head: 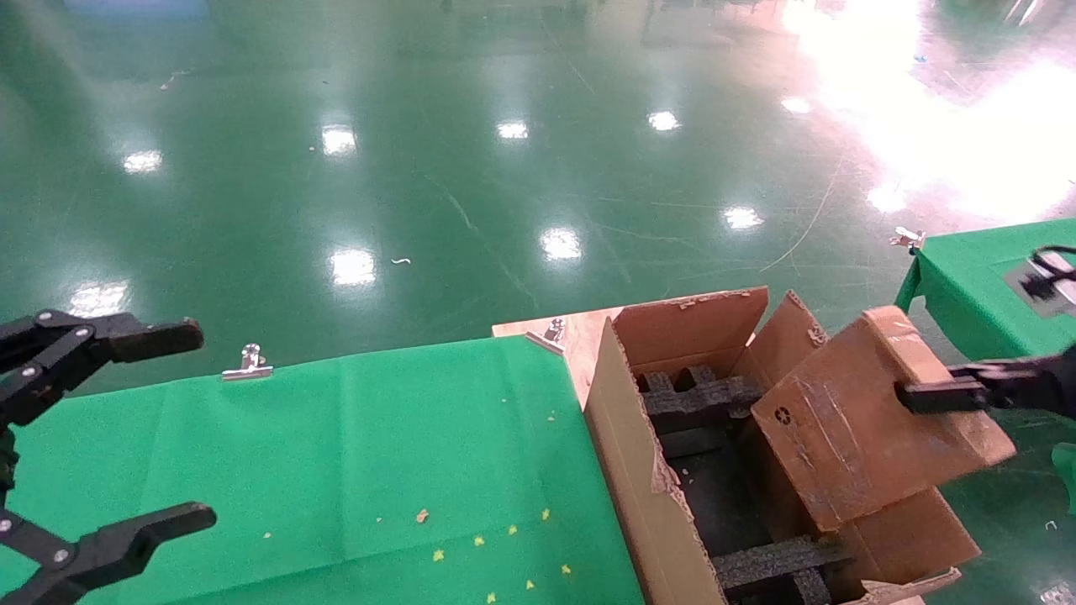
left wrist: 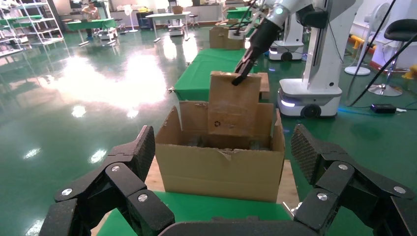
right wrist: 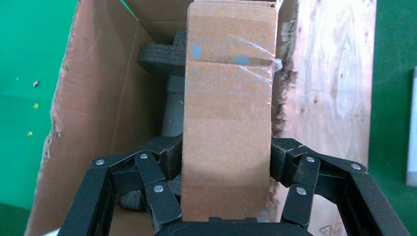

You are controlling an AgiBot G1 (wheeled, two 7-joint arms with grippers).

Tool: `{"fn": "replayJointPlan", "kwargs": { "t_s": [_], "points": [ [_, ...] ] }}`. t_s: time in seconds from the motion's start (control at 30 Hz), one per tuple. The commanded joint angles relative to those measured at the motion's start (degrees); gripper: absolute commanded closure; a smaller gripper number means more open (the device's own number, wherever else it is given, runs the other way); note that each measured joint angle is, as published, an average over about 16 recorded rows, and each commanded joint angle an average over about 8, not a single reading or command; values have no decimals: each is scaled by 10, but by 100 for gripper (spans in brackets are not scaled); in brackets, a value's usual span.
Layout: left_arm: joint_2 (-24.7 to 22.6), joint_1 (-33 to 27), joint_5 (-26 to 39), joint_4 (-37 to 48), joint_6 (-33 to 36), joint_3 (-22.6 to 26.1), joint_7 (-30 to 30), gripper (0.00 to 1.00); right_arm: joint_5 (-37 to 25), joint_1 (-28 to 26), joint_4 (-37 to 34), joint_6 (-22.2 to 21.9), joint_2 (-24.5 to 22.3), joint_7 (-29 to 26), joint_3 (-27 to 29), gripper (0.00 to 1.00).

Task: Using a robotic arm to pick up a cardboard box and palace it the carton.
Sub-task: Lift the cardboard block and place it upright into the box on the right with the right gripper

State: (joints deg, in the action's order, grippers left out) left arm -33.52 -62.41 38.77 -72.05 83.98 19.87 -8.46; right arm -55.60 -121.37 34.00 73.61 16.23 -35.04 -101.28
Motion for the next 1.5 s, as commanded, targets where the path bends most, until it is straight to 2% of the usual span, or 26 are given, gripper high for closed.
{"fn": "replayJointPlan", "kwargs": {
  "t_s": [0.03,0.67,1.07,1.5],
  "points": [
    [0,0,0,0,0,0,0,0,2,7,-3,-7,9,-27,-4,100],
    [0,0,0,0,0,0,0,0,-86,47,114,-177,32,-193,-49,100],
    [0,0,0,0,0,0,0,0,-148,73,172,-254,55,-302,-82,100],
    [0,0,0,0,0,0,0,0,-154,129,179,-322,97,-356,-99,100]
  ]
}}
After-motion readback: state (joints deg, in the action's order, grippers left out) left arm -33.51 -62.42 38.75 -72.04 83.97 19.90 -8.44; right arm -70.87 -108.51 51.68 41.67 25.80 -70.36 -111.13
